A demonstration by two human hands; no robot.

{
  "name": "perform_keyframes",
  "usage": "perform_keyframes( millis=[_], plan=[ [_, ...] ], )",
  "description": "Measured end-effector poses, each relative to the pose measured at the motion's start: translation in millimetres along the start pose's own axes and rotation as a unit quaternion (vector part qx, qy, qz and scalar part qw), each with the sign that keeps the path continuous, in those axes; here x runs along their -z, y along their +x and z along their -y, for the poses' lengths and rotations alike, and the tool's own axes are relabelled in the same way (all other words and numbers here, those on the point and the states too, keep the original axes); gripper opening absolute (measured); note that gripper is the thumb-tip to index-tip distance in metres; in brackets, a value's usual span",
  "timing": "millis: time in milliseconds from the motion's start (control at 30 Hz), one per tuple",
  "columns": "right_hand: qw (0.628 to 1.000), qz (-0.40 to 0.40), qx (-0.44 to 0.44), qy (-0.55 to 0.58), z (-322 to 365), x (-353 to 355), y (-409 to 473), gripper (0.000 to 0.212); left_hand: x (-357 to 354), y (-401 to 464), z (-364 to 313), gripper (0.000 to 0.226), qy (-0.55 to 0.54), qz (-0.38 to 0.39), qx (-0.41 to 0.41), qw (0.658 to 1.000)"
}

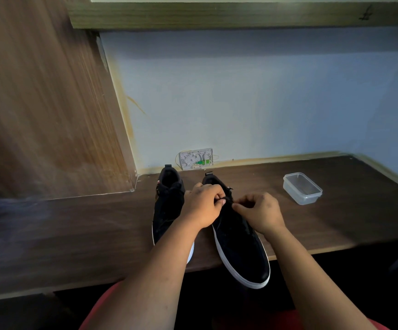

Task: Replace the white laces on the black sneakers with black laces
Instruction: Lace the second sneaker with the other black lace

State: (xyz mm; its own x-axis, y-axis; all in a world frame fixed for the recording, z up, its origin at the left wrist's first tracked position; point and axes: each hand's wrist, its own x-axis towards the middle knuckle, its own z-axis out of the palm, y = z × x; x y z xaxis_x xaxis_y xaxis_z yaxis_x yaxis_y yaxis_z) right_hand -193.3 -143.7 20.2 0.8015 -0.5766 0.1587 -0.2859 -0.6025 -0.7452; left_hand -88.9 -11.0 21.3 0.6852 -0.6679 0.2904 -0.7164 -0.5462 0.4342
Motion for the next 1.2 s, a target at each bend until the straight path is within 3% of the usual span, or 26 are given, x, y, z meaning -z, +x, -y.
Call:
perform_keyframes(
  millis=[400, 533, 633, 867, 1100, 1200],
  plan=[
    [0.986, -0.120, 0.081, -0.084, -0.8, -28.3, -7.7, 0.017, -2.3, 2.1, 0.1, 0.007, -0.016, 0.003, 0.007, 1.000],
    [0.958, -0.167, 0.165, -0.166, -2.2, -36.4, -12.3, 0.028, -2.6, 2.1, 0.2, 0.008, -0.040, 0.020, 0.017, 0.999],
    [0.937, -0.183, 0.227, -0.193, -4.7, -41.7, -15.3, 0.025, -3.0, 2.2, 2.0, 0.009, -0.044, 0.016, 0.016, 0.999],
    [0.958, -0.136, 0.230, -0.104, -12.0, -42.1, -8.8, 0.012, -5.0, 4.0, 7.5, 0.008, -0.052, 0.004, 0.038, 0.998],
    [0.972, -0.084, 0.206, -0.070, -17.3, -35.1, -2.5, 0.031, -5.3, 3.5, 7.8, 0.006, -0.066, 0.010, 0.015, 0.998],
    [0.976, -0.080, 0.197, -0.053, -19.4, -34.4, -1.0, 0.025, -6.3, 0.6, 7.5, 0.006, -0.085, 0.010, 0.001, 0.996]
  ],
)
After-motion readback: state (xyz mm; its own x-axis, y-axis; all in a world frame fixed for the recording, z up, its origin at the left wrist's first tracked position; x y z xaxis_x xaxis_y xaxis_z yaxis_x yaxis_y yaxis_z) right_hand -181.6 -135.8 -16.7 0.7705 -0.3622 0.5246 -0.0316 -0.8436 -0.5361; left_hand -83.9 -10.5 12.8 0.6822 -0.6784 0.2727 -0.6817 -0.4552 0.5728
